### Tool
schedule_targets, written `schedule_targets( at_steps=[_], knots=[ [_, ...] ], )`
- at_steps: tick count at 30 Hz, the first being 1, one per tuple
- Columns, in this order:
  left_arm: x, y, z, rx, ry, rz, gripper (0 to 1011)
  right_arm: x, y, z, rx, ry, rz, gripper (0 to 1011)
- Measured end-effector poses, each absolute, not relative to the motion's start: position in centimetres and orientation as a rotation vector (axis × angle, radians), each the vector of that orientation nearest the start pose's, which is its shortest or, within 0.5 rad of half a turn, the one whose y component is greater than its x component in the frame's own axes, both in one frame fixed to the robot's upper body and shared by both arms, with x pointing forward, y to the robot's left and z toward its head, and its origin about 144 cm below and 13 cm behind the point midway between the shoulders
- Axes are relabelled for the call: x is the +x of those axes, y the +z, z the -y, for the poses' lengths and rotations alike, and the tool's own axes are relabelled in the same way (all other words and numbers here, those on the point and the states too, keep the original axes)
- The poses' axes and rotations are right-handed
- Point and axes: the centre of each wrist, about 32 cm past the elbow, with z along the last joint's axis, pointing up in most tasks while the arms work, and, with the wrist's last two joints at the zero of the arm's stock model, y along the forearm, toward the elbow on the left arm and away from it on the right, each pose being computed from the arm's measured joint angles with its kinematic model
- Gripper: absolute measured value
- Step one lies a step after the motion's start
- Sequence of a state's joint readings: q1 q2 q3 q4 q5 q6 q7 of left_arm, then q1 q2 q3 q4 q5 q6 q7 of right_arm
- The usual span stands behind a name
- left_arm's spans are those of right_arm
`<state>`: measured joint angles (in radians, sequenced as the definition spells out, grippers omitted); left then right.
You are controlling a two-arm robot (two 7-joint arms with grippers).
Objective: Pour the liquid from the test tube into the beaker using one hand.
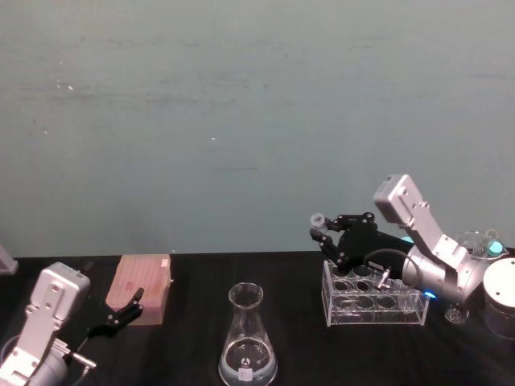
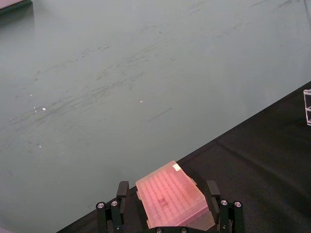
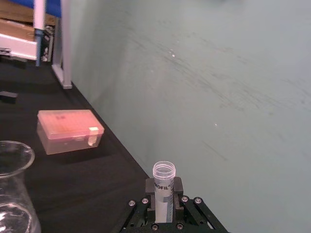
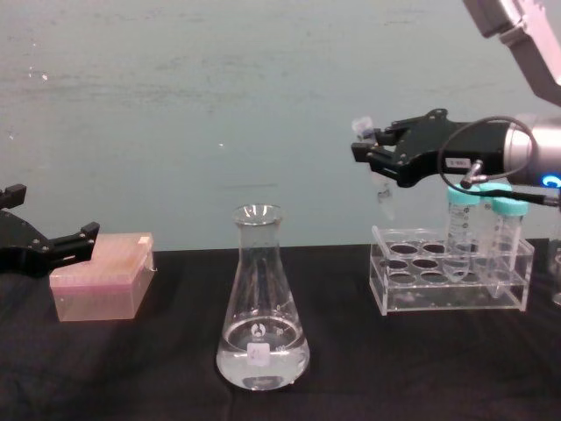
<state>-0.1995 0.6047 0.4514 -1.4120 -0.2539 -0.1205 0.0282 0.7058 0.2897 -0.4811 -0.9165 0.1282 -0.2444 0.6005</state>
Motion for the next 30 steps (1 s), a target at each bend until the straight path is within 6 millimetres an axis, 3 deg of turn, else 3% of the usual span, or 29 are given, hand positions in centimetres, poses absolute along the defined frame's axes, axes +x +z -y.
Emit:
schedule_targets(
  at_steps=[30],
  knots=[
    [48.9,114.0,-31.0,0.304,1.248,0.285,1000,61.2,122.2,21.4,-0.278,-0.551,0.648,199]
  ],
)
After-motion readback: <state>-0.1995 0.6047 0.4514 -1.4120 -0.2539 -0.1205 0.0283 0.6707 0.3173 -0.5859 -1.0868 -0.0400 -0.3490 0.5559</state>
